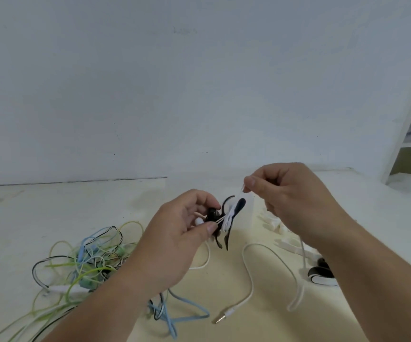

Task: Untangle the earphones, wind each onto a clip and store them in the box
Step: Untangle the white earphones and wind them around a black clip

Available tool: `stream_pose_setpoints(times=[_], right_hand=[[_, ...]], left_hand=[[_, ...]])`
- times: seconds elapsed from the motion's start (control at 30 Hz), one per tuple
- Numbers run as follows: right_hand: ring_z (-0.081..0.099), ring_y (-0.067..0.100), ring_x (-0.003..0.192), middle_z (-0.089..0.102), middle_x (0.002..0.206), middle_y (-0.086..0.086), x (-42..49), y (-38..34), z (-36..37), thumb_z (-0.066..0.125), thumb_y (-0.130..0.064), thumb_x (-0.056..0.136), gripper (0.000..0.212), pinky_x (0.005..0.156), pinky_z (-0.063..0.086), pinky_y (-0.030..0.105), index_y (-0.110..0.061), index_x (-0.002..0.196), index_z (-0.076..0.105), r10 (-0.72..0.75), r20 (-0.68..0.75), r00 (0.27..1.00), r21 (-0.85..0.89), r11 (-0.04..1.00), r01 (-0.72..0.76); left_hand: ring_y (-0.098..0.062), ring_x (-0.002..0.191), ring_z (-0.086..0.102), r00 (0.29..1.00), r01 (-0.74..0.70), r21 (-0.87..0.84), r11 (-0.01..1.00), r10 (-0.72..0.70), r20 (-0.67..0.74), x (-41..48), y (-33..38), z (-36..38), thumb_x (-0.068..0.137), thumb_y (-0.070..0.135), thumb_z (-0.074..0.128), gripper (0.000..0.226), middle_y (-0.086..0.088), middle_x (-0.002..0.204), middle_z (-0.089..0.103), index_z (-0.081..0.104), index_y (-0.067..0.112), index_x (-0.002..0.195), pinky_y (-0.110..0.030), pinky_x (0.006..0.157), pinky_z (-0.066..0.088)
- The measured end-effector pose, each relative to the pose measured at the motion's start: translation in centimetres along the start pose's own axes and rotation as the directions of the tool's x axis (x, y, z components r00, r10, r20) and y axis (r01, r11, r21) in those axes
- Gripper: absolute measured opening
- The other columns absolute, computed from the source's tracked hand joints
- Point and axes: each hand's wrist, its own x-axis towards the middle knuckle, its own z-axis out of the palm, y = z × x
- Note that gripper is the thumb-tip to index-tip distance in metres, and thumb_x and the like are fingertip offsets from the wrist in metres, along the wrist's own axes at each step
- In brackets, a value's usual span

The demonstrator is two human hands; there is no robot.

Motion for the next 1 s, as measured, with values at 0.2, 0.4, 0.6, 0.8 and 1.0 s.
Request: stream_pose_setpoints(times=[0.2, 0.4, 0.6, 0.8, 1.0], right_hand=[[0.025, 0.013, 0.045, 0.036, 0.051, -0.003, 0.2, 1.4, 1.4, 0.059, -0.021, 0.097, 0.029, 0.043, 0.02, 0.023, -0.01, 0.072, 0.069, 0.113, 0.149, 0.982, 0.013, 0.993, -0.116], [0.023, 0.012, 0.046, 0.033, 0.056, -0.003, -0.6, 1.7, 3.7, 0.044, -0.02, 0.106, 0.035, 0.046, 0.018, 0.024, -0.004, 0.084, 0.066, 0.176, 0.498, 0.849, 0.133, 0.952, -0.276], [0.022, 0.015, 0.052, 0.031, 0.058, -0.003, -1.1, 1.3, 4.2, 0.043, -0.016, 0.107, 0.032, 0.048, 0.017, 0.025, 0.003, 0.099, 0.067, 0.111, 0.62, 0.777, 0.127, 0.963, -0.238], [0.026, 0.012, 0.05, 0.036, 0.054, -0.008, -1.1, 0.5, 2.8, 0.049, -0.023, 0.105, 0.034, 0.048, 0.022, 0.022, -0.002, 0.092, 0.073, 0.079, 0.629, 0.774, 0.0, 0.995, -0.102], [0.026, 0.015, 0.051, 0.037, 0.052, -0.01, -1.1, -0.1, 1.6, 0.053, -0.025, 0.102, 0.033, 0.049, 0.022, 0.026, -0.008, 0.081, 0.072, 0.074, 0.594, 0.801, -0.008, 0.996, -0.085]], left_hand=[[-0.013, 0.072, 0.066, 0.998, 0.004, -0.263, 0.965, 0.013, 0.062, 0.0, 0.4, 0.3, 0.077, 0.004, 0.063, 0.021, -0.003, 0.084, 0.071, 0.067, 0.013, 0.096, -0.021, 0.071, 0.052], [-0.014, 0.08, 0.069, 0.985, -0.025, -0.212, 0.977, -0.012, -0.172, 0.2, 0.3, 0.2, 0.086, -0.004, 0.068, 0.022, -0.009, 0.092, 0.074, 0.067, 0.015, 0.098, -0.024, 0.077, 0.055], [-0.009, 0.076, 0.07, 0.952, -0.034, -0.046, 0.998, 0.019, -0.305, 0.3, 0.1, 0.0, 0.091, -0.003, 0.063, 0.027, 0.005, 0.086, 0.072, 0.065, 0.023, 0.098, -0.016, 0.072, 0.052], [-0.012, 0.076, 0.069, 0.965, -0.032, -0.007, 0.999, 0.029, -0.26, 0.3, -0.2, 0.0, 0.091, -0.004, 0.061, 0.027, 0.004, 0.082, 0.071, 0.064, 0.023, 0.096, -0.016, 0.071, 0.051], [-0.015, 0.082, 0.068, 0.966, -0.02, 0.075, 0.997, 0.038, -0.256, 0.0, -0.2, -0.2, 0.091, -0.001, 0.064, 0.031, 0.004, 0.087, 0.07, 0.065, 0.03, 0.095, -0.022, 0.076, 0.052]])
